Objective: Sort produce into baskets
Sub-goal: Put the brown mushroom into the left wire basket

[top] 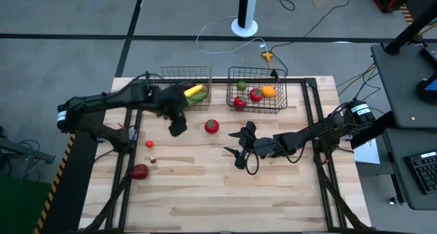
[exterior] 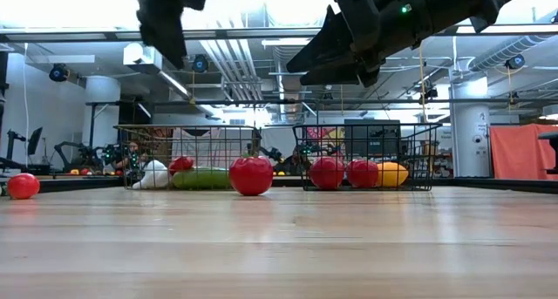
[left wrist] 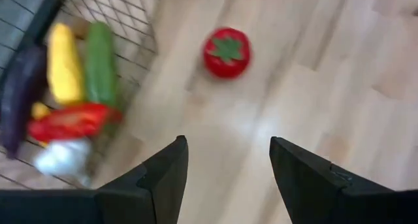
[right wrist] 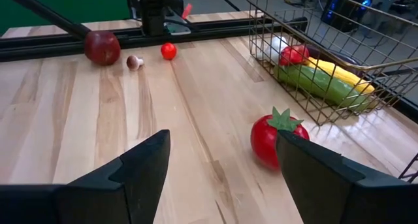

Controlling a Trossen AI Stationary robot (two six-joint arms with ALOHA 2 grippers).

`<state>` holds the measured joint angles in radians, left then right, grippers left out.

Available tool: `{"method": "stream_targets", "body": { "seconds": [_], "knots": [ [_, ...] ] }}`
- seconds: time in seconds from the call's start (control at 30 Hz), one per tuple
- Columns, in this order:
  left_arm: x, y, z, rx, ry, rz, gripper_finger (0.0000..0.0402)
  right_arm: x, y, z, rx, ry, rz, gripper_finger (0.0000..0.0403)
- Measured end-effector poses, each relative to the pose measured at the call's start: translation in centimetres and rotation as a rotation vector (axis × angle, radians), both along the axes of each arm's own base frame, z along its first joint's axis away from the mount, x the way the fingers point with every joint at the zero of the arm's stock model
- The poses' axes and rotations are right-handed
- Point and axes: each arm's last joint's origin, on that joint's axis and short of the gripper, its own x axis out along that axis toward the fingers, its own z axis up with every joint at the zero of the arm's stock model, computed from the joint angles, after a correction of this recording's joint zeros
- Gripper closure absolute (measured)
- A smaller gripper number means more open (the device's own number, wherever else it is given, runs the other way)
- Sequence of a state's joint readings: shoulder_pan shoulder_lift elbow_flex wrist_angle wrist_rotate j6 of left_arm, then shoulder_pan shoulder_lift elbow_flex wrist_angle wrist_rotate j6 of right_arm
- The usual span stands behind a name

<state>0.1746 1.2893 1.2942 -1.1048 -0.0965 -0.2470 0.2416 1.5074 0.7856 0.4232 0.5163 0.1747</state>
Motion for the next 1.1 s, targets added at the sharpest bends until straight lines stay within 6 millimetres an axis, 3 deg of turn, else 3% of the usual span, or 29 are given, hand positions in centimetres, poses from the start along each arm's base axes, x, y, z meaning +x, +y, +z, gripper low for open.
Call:
{"method": "stream_targets", "body": {
  "seconds": [0.27,0.57,0.83,1.1],
  "knots": [
    [-1.0,-4.5,0.0,-0.1,0.05,0.075,0.0203,0.0,0.0,0.0,-0.014,0.004,0.005,0.0131],
    [-1.4,-7.6,-1.6,-0.116,0.225,0.207,0.0203,0.0,0.0,0.0,-0.031,0.01,0.012,0.0131],
    [-1.4,-9.2,-4.1,-0.091,0.421,0.34,0.0207,0.0,0.0,0.0,-0.037,0.013,0.023,0.0128],
    [-1.8,-10.2,-8.7,-0.106,0.612,0.36,0.0212,0.0,0.1,0.0,-0.043,0.018,0.039,0.0124]
  ]
}}
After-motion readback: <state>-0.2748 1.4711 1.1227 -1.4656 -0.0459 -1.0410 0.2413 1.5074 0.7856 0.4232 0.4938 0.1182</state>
